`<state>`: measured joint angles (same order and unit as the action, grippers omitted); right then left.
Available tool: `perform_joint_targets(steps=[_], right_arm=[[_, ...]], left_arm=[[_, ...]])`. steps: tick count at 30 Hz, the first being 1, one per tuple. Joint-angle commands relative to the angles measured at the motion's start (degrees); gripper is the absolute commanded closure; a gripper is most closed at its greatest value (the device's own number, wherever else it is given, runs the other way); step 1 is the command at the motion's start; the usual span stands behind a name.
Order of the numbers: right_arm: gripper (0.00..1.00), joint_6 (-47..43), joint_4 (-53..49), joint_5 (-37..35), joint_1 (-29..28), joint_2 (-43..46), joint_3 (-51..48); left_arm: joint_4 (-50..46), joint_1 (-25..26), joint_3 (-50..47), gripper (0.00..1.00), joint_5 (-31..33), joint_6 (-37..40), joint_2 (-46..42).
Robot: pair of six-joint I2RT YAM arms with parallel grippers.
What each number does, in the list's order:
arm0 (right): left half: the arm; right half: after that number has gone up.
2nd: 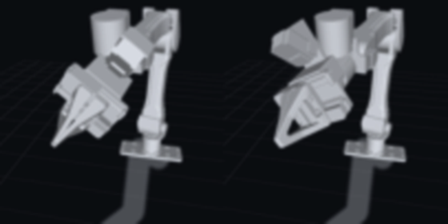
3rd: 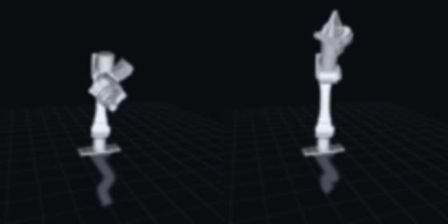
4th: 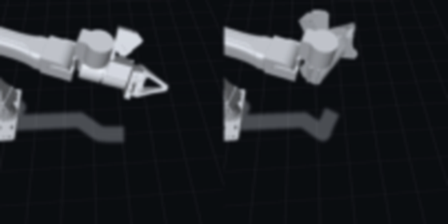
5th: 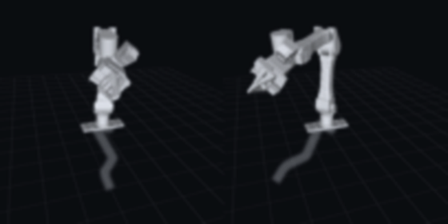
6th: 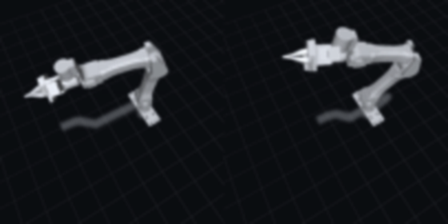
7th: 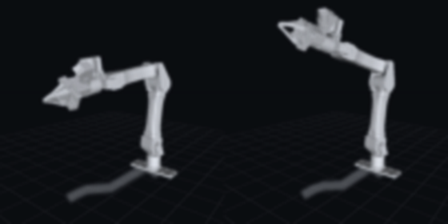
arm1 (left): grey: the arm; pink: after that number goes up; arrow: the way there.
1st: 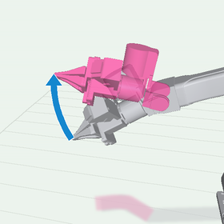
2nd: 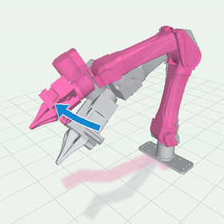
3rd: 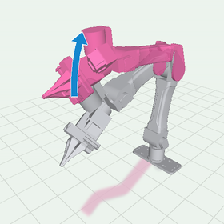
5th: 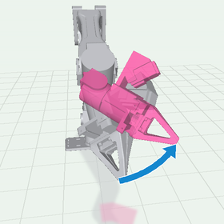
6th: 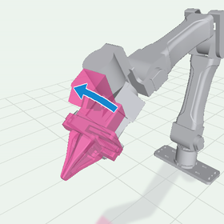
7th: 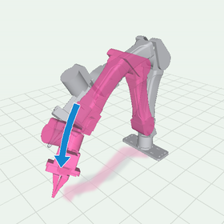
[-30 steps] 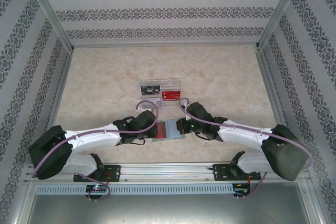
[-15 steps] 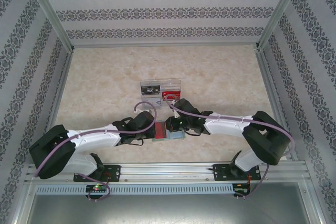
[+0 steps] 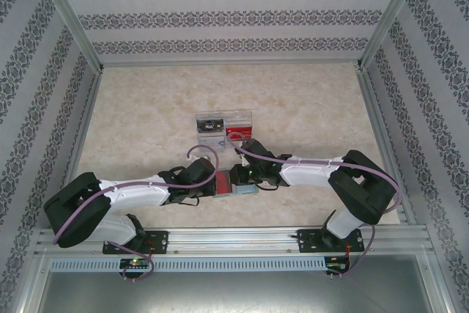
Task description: Take the credit cards out of the card holder
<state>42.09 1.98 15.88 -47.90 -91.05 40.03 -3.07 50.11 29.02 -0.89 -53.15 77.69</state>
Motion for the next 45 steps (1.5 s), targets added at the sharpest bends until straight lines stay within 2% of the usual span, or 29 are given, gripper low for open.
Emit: perform_joint_targets(steps=[1, 15, 25, 35, 41, 45], right_arm=[[0.84, 0.9, 0.1, 0.8, -0.88, -1.28, 1.1], [0.83, 1.31, -0.57, 0.69, -0.88, -2.87, 1.1], [0.79, -0.31, -5.0, -2.1, -0.97, 0.06, 1.53], [0.81, 1.06, -2.09, 0.46, -1.13, -3.15, 1.45], [0.86, 1.16, -1.98, 0.77, -1.14, -2.32, 1.44], [1.0, 1.33, -1.88, 0.93, -1.14, -2.12, 1.28]], left_arm=[[2.71, -0.62, -0.58, 1.0, -0.82, -0.56, 1.12], [3.08, -0.62, -0.56, 1.0, -1.44, -1.0, 1.76], [2.63, -0.62, -0.74, 1.0, -1.18, -1.08, 1.35], [3.42, -0.45, -0.34, 1.0, -2.04, -1.17, 2.73], [3.65, -0.36, -0.27, 1.0, -2.14, -1.26, 3.0], [3.63, -0.27, -0.11, 1.0, -2.15, -1.26, 3.01]])
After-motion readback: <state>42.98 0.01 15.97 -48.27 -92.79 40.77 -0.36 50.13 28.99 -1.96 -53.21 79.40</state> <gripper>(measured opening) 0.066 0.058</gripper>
